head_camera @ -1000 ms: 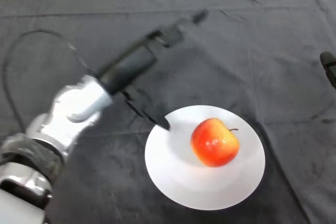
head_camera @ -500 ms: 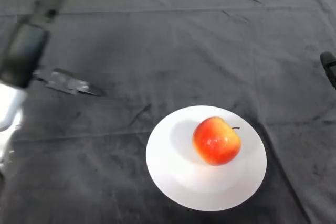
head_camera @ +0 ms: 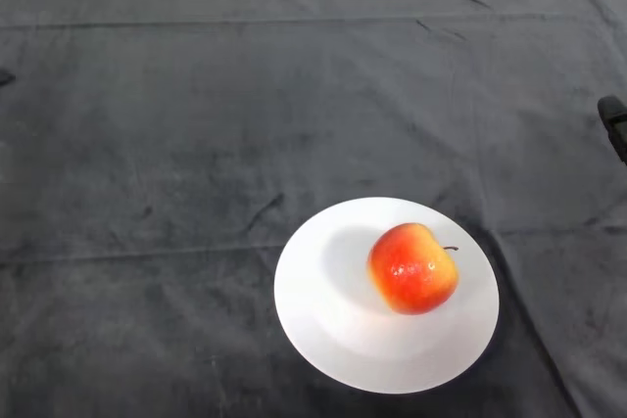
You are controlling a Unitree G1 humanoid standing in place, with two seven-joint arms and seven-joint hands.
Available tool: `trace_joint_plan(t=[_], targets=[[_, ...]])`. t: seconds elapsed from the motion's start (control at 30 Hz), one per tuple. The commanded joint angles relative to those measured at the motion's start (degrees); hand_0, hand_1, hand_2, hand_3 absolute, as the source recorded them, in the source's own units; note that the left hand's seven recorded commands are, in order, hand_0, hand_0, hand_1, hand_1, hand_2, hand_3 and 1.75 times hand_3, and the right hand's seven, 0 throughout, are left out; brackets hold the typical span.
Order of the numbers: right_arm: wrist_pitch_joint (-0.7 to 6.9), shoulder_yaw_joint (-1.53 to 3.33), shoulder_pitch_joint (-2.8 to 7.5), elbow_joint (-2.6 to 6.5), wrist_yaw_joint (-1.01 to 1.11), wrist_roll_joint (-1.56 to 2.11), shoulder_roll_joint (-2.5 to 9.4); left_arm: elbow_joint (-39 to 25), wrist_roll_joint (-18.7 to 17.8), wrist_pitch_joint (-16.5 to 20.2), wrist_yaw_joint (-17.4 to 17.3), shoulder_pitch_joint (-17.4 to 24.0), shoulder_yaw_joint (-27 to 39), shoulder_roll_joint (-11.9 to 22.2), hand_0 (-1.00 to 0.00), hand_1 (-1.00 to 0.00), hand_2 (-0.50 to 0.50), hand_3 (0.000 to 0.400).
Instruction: Move the apple to the plate
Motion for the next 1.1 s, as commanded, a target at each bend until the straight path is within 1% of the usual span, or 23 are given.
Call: trace_joint_plan(t=[0.03, 0.3, 0.63, 0.9, 1.1], targets=[[0.16, -0.96, -0.94, -0.32, 0.36, -0.56, -1.22, 2.2, -1.3, -0.2, 1.0, 1.0, 1.9, 4.6, 0.00, 0.00, 0.00, 0.000], [0.16, -1.01, -1.00, -0.18, 0.42, -0.58, -1.28, 5.9, -2.7, 0.6, 2.1, 0.1, 5.3, 5.6, 0.00, 0.00, 0.00, 0.000], [0.15, -1.07, -1.06, -0.02, 0.48, -0.60, -1.33, 8.2, -3.7, 1.2, 1.9, -0.4, 7.7, 6.6, 0.00, 0.00, 0.00, 0.000], [0.14, -1.11, -1.10, 0.08, 0.52, -0.62, -1.37, 9.2, -3.1, 0.8, 2.4, -0.8, 8.4, 6.5, 0.00, 0.00, 0.00, 0.000], [0.14, -1.14, -1.13, 0.14, 0.55, -0.64, -1.38, 9.6, -2.9, 0.6, 2.2, -1.0, 8.7, 6.4, 0.00, 0.00, 0.00, 0.000]])
